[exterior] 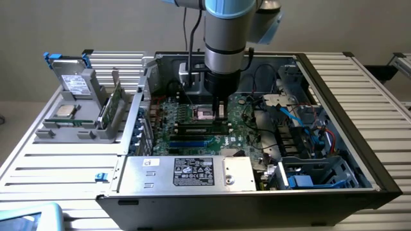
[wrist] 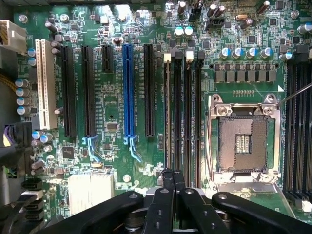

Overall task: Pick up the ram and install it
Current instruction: 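Press down the ram until it locks into place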

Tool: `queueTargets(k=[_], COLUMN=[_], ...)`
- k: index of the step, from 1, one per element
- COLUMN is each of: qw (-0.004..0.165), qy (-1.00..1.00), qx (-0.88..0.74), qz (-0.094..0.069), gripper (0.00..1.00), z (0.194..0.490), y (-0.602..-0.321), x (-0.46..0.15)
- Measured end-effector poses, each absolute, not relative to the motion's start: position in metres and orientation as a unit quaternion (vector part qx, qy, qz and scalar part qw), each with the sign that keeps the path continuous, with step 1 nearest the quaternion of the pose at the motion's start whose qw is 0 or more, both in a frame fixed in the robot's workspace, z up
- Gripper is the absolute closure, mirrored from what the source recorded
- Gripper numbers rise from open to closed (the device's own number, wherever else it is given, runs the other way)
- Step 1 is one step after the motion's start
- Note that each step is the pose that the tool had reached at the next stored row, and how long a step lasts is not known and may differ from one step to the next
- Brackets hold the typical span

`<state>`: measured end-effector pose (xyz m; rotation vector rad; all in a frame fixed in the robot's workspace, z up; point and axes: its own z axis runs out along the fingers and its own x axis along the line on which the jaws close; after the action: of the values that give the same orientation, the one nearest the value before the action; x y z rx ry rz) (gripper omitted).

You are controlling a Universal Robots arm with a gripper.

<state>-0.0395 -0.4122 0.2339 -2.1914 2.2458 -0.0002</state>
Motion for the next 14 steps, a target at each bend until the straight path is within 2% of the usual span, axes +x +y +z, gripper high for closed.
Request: queueTargets(k=[5,14], qw=[0.007,0.007], qy=[0.716,0.716], qx=[-0.698,-0.698], qz=[0.005,0.006], gripper=[0.89,0.89], z=[0.2328,0.2325], y=[-0.4135,-0.4154], x=[-0.04,-0.04])
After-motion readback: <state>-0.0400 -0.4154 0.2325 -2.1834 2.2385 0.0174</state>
